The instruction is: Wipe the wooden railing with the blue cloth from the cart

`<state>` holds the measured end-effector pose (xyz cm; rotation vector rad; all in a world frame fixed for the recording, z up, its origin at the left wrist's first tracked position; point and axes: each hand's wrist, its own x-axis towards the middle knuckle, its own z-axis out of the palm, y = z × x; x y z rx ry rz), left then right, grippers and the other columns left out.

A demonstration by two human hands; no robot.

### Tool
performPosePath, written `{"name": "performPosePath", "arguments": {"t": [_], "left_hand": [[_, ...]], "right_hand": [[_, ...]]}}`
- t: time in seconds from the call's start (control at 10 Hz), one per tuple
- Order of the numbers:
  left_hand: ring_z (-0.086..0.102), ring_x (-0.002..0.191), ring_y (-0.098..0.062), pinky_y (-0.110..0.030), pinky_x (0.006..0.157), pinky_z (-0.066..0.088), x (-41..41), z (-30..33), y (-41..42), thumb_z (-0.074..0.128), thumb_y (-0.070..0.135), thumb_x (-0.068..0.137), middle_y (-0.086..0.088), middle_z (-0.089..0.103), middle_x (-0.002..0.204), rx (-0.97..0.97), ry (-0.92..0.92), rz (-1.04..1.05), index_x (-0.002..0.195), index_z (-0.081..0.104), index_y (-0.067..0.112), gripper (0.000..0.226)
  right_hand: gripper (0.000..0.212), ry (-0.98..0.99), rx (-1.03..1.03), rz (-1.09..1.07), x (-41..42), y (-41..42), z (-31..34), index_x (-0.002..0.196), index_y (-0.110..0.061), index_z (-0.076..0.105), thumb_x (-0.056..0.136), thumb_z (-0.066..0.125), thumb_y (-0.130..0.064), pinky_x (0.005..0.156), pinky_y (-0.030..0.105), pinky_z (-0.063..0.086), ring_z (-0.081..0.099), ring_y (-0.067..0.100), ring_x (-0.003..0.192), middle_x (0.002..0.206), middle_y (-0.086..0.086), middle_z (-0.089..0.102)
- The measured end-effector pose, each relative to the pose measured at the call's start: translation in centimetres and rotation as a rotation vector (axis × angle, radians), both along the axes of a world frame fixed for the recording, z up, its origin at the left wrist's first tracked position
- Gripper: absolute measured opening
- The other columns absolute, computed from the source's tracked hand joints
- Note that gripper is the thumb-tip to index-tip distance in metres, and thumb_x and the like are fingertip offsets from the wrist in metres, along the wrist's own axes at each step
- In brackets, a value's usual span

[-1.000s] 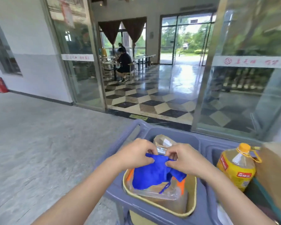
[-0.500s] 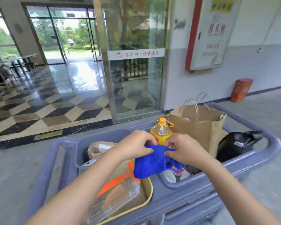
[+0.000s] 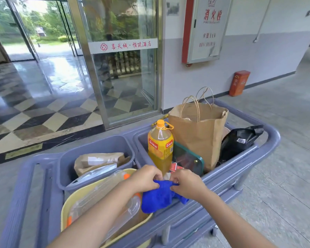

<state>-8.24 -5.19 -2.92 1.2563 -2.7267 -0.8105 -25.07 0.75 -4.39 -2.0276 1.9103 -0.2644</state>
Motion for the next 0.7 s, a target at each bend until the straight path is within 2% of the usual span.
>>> {"name": "performPosePath", "arguments": {"t": [0.1,0.2,0.4,0.5,0.6,0.7], "left_hand": [[0.054,0.079,-0.011,-0.025,0.067,0.045,0.3,-1.8,0.1,0.062,0.015,0.075,-0.003,0.068,0.096,0.01,-0.05,0.008,0.086,0.066,0.017,0.011],[0.058,0.08,-0.013,-0.025,0.067,0.044,0.4,-2.7,0.1,0.063,0.016,0.074,-0.004,0.068,0.096,0.028,-0.045,0.029,0.086,0.066,0.017,0.012],[0.062,0.091,-0.016,-0.022,0.071,0.045,0.1,-2.4,-0.2,0.064,0.015,0.077,-0.006,0.069,0.102,0.061,-0.085,-0.03,0.095,0.067,0.013,0.018],[0.064,0.094,-0.017,-0.026,0.078,0.05,-0.2,-0.4,-0.8,0.065,0.018,0.079,-0.008,0.069,0.106,0.129,-0.118,-0.078,0.1,0.066,0.012,0.022],[0.061,0.098,-0.019,-0.03,0.081,0.049,-1.0,3.1,-1.8,0.064,0.024,0.081,-0.007,0.067,0.111,0.125,-0.193,-0.158,0.107,0.064,0.012,0.028],[0.058,0.103,-0.019,-0.03,0.087,0.046,-2.0,6.8,-2.8,0.06,0.03,0.085,-0.005,0.062,0.119,0.094,-0.317,-0.199,0.114,0.061,0.013,0.034]], "right_hand": [[0.004,-0.019,0.052,-0.017,0.7,0.4,-1.9,0.075,-0.018,0.056,0.076,0.058,-0.021,0.062,0.026,0.035,0.052,0.022,0.082,0.084,0.003,0.057],[0.017,-0.04,0.086,-0.058,0.8,0.7,-2.9,0.094,-0.018,0.062,0.078,0.059,-0.023,0.069,0.028,0.039,0.057,0.023,0.095,0.101,0.002,0.063],[0.018,-0.085,0.156,-0.059,0.9,0.4,-2.0,0.093,-0.016,0.065,0.076,0.062,-0.02,0.066,0.027,0.041,0.055,0.019,0.084,0.099,0.004,0.068],[0.021,-0.063,0.188,-0.022,0.6,-0.1,-0.4,0.096,-0.014,0.068,0.077,0.063,-0.022,0.073,0.027,0.045,0.061,0.022,0.094,0.101,0.005,0.07],[0.02,0.008,0.191,0.001,0.4,-1.3,2.9,0.085,-0.005,0.068,0.079,0.056,-0.02,0.07,0.03,0.046,0.058,0.028,0.08,0.092,0.015,0.069],[0.026,0.047,0.19,-0.01,-0.1,-2.6,6.7,0.085,0.0,0.066,0.081,0.054,-0.022,0.073,0.037,0.049,0.053,0.026,0.074,0.078,0.014,0.06]]}}
